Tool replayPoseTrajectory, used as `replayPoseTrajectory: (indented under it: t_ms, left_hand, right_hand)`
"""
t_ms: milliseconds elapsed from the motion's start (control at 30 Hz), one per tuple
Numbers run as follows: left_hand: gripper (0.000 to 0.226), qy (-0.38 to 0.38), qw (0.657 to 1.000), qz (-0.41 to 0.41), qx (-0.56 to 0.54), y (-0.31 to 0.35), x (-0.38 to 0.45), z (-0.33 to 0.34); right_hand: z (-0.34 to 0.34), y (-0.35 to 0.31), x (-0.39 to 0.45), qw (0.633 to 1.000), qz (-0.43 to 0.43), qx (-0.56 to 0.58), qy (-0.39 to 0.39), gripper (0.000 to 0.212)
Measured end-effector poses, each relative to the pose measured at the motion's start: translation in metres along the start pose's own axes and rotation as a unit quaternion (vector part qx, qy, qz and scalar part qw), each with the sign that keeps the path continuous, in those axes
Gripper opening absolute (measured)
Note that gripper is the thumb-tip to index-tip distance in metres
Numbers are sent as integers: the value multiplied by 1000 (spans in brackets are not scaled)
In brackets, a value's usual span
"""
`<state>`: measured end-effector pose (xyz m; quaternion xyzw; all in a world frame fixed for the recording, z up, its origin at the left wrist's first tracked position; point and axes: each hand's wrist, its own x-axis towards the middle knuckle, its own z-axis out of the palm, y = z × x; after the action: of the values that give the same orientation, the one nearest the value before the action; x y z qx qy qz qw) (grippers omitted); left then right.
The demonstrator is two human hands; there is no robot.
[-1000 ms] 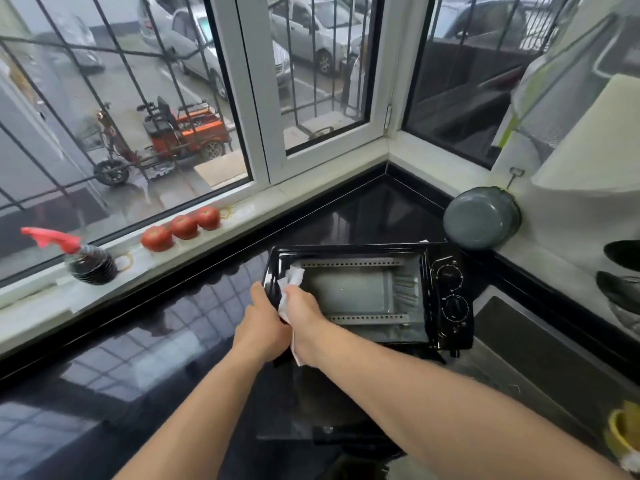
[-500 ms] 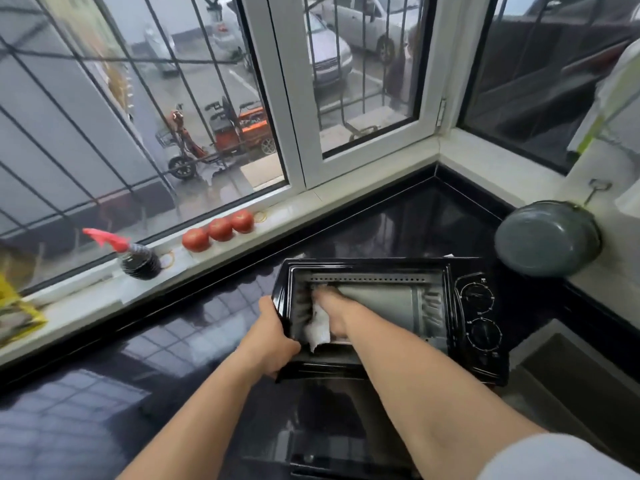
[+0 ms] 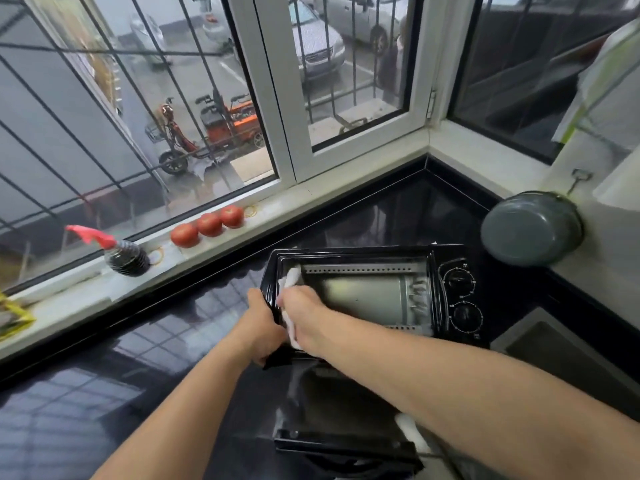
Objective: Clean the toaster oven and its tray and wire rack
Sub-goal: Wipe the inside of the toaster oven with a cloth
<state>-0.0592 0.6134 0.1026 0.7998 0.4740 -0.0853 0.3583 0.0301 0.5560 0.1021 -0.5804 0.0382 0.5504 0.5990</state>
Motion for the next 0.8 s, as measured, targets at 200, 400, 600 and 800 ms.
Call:
replayPoseTrajectory:
  t_ms: [200, 400, 600, 800]
  left_hand:
    - [46, 7, 1000, 11, -2, 0, 4, 1]
    - [55, 16, 1000, -3, 12, -4, -2, 0]
    - [55, 4, 1000, -3, -8, 0, -5, -2]
    - [65, 5, 1000, -2, -6, -1, -7, 0]
  right_hand:
    - [8, 9, 9, 1000, 0, -1, 11, 22]
    - [-12, -2, 44, 998, -8, 50, 42, 33]
    - [-20, 3, 64, 997, -48, 32, 50, 46]
    - [0, 8, 34, 999, -20, 44, 13, 34]
